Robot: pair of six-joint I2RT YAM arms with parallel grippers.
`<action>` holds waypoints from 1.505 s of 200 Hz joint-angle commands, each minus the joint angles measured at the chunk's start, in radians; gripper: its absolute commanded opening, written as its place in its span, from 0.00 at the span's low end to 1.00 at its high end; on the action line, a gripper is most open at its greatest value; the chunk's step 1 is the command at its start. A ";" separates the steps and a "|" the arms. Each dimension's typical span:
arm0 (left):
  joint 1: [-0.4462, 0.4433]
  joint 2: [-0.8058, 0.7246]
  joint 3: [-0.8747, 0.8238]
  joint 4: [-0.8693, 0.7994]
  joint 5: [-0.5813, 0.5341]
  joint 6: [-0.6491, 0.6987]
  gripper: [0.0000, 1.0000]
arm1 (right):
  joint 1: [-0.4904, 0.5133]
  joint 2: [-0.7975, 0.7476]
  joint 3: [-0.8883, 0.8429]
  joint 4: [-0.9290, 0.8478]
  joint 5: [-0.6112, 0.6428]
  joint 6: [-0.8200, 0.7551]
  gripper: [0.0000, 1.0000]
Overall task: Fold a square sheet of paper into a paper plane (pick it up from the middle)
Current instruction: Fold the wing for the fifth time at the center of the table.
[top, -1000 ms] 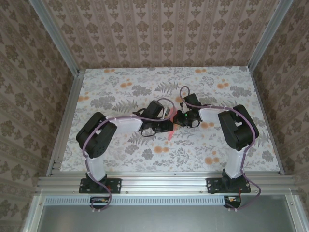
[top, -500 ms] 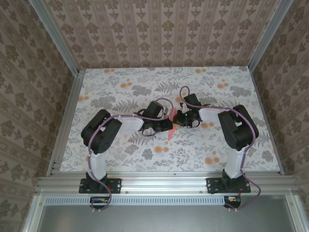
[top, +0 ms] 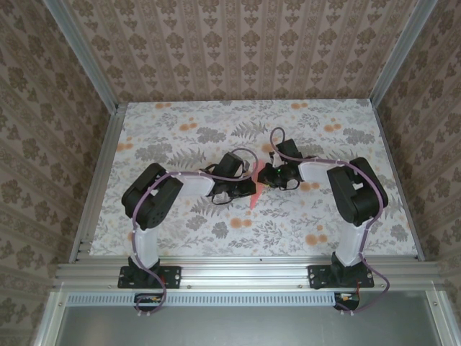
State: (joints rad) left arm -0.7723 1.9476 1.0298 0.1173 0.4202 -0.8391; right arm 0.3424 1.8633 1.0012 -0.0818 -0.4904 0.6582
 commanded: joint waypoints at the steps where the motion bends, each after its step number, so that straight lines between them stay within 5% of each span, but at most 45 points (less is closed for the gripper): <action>1: 0.002 0.004 -0.043 -0.059 -0.037 -0.016 0.07 | -0.008 -0.062 -0.009 0.058 -0.030 0.030 0.16; 101: 0.016 -0.021 -0.073 -0.019 -0.016 -0.066 0.06 | 0.005 0.044 0.083 0.036 -0.048 0.020 0.11; 301: 0.020 -0.003 -0.175 -0.082 0.048 0.079 0.05 | -0.005 0.288 0.399 -0.029 0.032 0.028 0.11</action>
State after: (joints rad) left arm -0.7502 1.9121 0.9226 0.2241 0.4759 -0.8097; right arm 0.3447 2.1315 1.3365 -0.0631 -0.5007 0.6819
